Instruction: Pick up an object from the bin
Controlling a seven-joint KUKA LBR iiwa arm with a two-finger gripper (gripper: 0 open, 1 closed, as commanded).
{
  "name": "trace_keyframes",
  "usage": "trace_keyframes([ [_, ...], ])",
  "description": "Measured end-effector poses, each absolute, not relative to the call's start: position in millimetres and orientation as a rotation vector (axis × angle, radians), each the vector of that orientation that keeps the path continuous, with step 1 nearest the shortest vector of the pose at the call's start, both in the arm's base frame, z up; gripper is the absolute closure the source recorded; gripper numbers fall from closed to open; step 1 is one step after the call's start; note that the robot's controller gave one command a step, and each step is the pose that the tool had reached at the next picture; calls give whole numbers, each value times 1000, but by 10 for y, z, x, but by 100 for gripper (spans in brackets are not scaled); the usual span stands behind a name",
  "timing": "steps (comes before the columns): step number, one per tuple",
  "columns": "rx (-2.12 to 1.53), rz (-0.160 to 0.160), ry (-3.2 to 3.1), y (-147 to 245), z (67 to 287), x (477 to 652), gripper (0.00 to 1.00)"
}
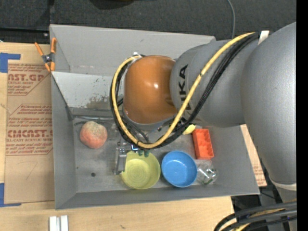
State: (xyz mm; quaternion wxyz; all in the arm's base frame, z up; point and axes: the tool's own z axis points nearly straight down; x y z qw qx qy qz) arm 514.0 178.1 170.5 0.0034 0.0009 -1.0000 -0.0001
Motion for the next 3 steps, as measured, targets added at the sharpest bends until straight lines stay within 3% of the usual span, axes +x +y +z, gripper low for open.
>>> trace_keyframes([
  [1,0,-3,-3142,1770,1747,5161,0],
  [2,558,2,-3080,1013,1075,5146,0],
  [3,497,-6,-3105,1084,1236,5180,0],
])
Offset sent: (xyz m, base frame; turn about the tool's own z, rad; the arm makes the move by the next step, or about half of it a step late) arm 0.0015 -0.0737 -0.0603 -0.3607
